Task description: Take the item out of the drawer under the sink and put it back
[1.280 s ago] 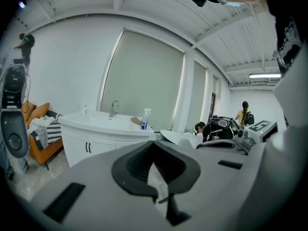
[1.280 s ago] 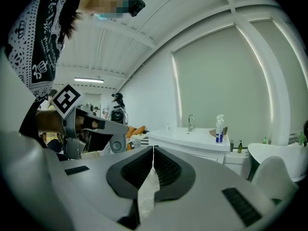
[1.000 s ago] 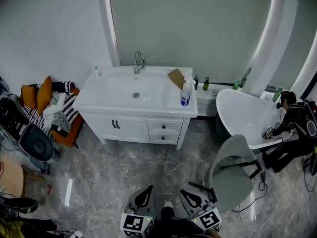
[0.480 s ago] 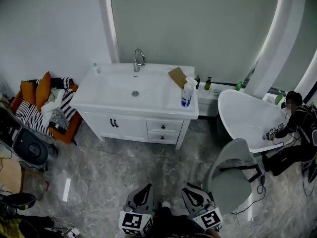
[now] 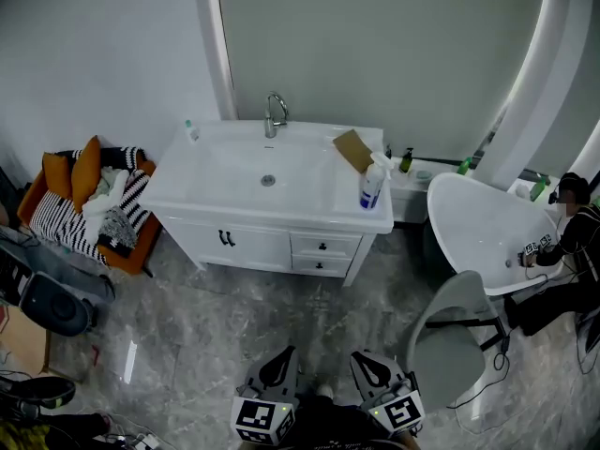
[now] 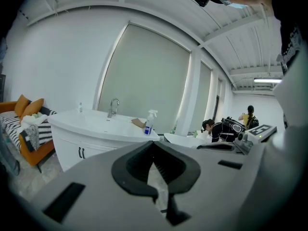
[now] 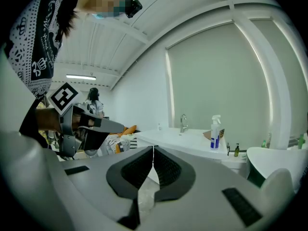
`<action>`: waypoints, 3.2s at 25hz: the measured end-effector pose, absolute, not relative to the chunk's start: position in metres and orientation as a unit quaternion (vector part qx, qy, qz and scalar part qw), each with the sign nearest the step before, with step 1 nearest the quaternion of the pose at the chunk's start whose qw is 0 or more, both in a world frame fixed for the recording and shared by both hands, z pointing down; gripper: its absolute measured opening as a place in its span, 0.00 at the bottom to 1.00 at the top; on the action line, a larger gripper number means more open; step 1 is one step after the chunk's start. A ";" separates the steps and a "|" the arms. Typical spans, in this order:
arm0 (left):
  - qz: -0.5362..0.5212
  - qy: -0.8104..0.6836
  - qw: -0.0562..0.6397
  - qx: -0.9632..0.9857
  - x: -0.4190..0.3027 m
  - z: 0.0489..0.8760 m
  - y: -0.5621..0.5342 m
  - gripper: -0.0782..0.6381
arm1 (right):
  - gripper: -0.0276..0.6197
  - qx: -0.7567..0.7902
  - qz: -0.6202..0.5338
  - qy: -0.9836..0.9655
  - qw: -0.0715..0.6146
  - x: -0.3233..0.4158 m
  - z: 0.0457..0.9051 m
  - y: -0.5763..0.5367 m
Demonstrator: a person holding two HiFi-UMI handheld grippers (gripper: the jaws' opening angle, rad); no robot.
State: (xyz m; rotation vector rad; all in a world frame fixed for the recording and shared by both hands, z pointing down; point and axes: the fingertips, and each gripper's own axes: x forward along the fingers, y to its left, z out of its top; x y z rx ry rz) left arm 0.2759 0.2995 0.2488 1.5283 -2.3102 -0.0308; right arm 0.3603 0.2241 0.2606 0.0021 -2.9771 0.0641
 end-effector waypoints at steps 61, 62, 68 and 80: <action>-0.010 -0.819 0.203 0.537 0.035 0.246 0.156 0.11 | 0.07 0.000 0.020 -0.995 0.099 0.127 0.256 0.079; -0.009 -0.819 0.203 0.537 0.033 0.246 0.151 0.11 | 0.07 -0.001 0.021 -0.995 0.100 0.125 0.257 0.074; -0.010 -0.816 0.204 0.541 0.025 0.247 0.117 0.11 | 0.07 0.000 0.031 -0.994 0.101 0.116 0.257 0.044; -0.023 -0.832 0.212 0.511 0.020 0.256 0.097 0.11 | 0.07 -0.032 0.031 -0.992 0.116 0.103 0.274 0.017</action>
